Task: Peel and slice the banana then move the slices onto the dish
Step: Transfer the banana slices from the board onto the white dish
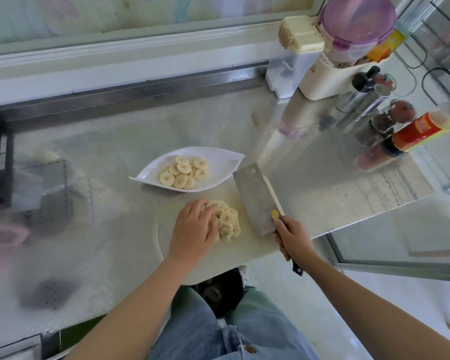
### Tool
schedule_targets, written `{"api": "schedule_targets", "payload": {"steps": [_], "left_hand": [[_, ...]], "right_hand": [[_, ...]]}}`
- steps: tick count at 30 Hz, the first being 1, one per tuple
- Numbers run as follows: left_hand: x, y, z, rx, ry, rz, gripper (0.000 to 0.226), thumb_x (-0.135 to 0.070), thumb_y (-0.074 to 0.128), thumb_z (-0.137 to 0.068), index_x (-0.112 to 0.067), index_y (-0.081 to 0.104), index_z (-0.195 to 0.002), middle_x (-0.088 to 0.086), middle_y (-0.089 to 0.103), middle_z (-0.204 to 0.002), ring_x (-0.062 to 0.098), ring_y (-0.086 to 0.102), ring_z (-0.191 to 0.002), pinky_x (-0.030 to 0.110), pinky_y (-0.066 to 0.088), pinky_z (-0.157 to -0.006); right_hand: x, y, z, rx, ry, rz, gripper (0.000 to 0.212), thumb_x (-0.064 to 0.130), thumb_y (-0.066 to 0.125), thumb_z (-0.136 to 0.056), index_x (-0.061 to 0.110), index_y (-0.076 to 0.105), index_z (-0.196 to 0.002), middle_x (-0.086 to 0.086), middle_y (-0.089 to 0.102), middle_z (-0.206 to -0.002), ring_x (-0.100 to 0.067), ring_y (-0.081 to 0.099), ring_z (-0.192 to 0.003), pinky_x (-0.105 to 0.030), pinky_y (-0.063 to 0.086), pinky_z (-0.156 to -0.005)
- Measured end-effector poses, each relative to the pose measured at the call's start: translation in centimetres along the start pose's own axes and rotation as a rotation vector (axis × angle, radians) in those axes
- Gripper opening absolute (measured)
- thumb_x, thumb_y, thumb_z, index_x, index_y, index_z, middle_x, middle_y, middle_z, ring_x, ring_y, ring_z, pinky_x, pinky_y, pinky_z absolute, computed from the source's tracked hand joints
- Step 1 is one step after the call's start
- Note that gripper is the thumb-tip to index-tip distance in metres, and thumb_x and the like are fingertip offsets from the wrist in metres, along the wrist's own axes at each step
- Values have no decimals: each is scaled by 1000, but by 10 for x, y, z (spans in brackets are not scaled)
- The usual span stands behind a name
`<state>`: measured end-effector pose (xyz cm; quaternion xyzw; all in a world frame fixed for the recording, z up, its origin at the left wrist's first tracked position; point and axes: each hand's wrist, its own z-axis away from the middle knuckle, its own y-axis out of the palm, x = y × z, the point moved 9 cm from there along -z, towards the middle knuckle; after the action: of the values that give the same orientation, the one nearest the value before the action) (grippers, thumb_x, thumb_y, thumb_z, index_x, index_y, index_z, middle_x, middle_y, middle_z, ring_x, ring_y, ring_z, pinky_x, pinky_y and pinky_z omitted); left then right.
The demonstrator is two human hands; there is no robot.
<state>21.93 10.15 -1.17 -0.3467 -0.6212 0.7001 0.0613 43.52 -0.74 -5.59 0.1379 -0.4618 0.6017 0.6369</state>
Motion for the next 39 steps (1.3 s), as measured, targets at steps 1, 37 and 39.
{"api": "schedule_targets", "payload": {"steps": [1,37,39], "left_hand": [[1,5,6,17,-25,16,43,-35,40,-90,-14,60,-121,7,55,-123,25,51,-112,43,47,-93],[-5,19,10,62,-108,-98,60,-42,25,-95,-6,40,-140,15,46,-140,32,41,-130,44,39,-107],[-4,11,6,38,-114,-124,56,-39,27,-95,-8,42,-138,15,45,-138,32,42,-126,44,40,-104]], "right_hand": [[-8,0,5,-3,5,21,41,38,46,-98,9,43,-69,-7,41,-50,-20,36,-31,-23,32,-35],[12,17,25,251,154,-267,33,35,42,-101,11,43,-79,-2,38,-54,-14,24,-35,-20,22,-35],[27,19,19,255,132,-264,32,34,41,-101,10,43,-80,-2,39,-54,-15,25,-35,-21,22,-36]]}}
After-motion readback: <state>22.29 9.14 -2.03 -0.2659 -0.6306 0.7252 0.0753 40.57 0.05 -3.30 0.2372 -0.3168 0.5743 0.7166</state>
